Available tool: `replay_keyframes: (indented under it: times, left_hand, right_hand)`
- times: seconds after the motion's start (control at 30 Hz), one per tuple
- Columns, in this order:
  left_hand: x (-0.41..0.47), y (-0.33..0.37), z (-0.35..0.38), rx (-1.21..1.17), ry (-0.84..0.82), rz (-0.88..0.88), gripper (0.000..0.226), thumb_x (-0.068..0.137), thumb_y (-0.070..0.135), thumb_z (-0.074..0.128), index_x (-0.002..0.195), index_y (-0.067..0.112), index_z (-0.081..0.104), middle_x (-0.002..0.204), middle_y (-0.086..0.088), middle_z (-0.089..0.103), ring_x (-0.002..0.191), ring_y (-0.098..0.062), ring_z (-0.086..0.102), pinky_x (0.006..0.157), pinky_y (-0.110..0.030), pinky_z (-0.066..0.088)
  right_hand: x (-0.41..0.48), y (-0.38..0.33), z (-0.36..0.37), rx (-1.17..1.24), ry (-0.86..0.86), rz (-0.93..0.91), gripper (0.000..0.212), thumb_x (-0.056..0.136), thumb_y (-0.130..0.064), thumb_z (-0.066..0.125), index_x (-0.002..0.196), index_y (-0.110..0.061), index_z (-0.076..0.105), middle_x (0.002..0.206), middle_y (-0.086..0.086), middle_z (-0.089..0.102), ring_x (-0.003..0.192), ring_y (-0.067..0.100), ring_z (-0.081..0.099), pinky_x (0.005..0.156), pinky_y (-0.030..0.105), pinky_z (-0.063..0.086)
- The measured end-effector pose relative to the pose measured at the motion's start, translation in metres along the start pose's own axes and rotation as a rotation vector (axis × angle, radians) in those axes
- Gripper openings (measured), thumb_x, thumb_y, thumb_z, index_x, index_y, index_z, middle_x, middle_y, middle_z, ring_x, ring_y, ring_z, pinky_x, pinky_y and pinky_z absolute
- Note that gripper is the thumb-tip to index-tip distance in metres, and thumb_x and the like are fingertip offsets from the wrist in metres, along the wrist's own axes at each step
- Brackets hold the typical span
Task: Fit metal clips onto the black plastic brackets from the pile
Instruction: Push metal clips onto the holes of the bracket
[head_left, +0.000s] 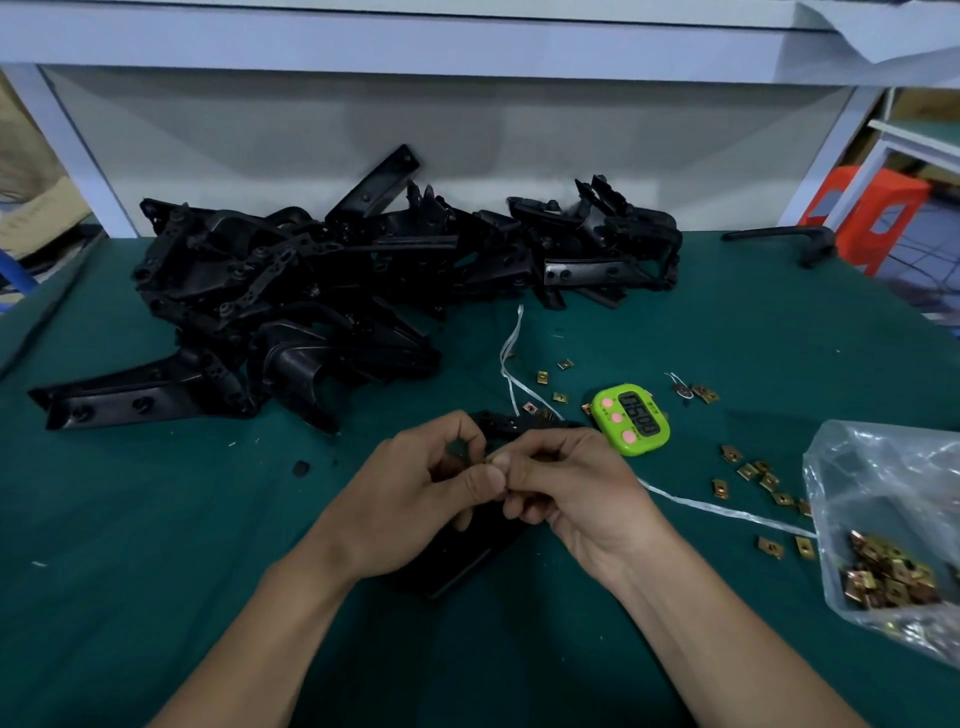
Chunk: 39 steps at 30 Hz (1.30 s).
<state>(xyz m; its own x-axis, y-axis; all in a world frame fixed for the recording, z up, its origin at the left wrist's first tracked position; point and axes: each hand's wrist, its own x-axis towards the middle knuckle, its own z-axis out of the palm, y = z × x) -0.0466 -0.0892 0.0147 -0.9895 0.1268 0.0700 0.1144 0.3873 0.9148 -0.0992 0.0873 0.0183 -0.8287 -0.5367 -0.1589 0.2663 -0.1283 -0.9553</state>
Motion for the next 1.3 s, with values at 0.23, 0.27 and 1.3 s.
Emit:
replay_keyframes:
  times: [0.23,0.27,1.3]
  left_hand:
    - [-0.003,-0.002,-0.002,0.107,0.0,0.062,0.049,0.089,0.067,0.055,0.077,0.02,0.057,0.052,0.007,0.048,0.05,-0.004,0.038,0.049,-0.025,0.032]
    - [-0.003,-0.003,-0.002,0.119,-0.004,0.061,0.051,0.089,0.068,0.055,0.074,0.019,0.057,0.051,0.009,0.045,0.049,-0.003,0.036,0.049,-0.025,0.03]
    - [0.003,0.013,0.003,-0.404,0.021,0.057,0.039,0.084,0.035,0.067,0.046,0.026,0.06,0.045,0.009,0.036,0.047,-0.01,0.025,0.048,-0.025,0.022]
  right_hand:
    - [0.0,-0.001,0.0,-0.008,-0.018,0.081,0.006,0.071,-0.012,0.077,0.065,-0.011,0.076,0.056,0.012,0.063,0.044,0.014,0.056,0.041,0.018,0.039]
    - [0.0,-0.001,0.0,-0.005,-0.024,0.092,0.006,0.071,-0.012,0.077,0.065,-0.011,0.075,0.057,0.012,0.062,0.044,0.014,0.056,0.041,0.017,0.039]
    - [-0.002,-0.002,0.009,0.197,-0.067,0.115,0.012,0.062,-0.014,0.086,0.067,-0.009,0.076,0.059,0.01,0.062,0.047,0.011,0.052,0.044,0.017,0.037]
